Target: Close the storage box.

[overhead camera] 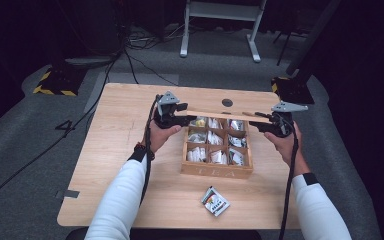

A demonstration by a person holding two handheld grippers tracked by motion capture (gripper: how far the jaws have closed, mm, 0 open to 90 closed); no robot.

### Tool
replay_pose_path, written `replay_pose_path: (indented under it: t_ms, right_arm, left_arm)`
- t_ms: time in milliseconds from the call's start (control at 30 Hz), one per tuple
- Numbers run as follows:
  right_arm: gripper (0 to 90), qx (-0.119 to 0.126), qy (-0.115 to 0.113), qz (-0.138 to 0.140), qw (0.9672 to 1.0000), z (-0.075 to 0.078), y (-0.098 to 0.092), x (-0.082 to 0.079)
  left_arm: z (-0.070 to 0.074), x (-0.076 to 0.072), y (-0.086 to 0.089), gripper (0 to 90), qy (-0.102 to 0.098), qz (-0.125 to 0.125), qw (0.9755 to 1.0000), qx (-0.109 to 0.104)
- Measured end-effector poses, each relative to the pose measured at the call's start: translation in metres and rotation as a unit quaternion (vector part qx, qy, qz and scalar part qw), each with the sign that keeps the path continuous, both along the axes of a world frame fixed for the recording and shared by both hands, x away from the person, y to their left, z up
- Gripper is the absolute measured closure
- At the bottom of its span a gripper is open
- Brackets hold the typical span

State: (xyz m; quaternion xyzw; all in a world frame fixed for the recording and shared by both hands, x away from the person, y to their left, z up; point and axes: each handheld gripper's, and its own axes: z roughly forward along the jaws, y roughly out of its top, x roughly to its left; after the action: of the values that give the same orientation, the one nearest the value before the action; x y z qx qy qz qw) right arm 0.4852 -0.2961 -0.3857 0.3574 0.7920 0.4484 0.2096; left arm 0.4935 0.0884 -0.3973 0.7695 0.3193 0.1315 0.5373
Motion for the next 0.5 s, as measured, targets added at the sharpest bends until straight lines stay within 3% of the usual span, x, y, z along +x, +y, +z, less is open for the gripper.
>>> replay_pose_path:
  t_ms: [300,433,500]
  right_arm:
    - [57.5,0.004,-0.002,-0.001,1.0000,-0.004,0.000,-0.009]
    - [52.0,0.001,-0.005,0.004,1.0000,-0.004,0.000,-0.013]
    - [53.4,0.001,-0.009,0.006,0.9999,-0.003,0.000,-0.016]
  left_arm:
    - [0.003,-0.011,0.002,38.5,-0.005,-0.007,0.9998,0.020]
    - [0.002,-0.019,0.006,37.4,-0.006,-0.007,0.9998,0.019]
    - [0.002,-0.022,0.008,37.9,-0.005,-0.009,0.9999,0.014]
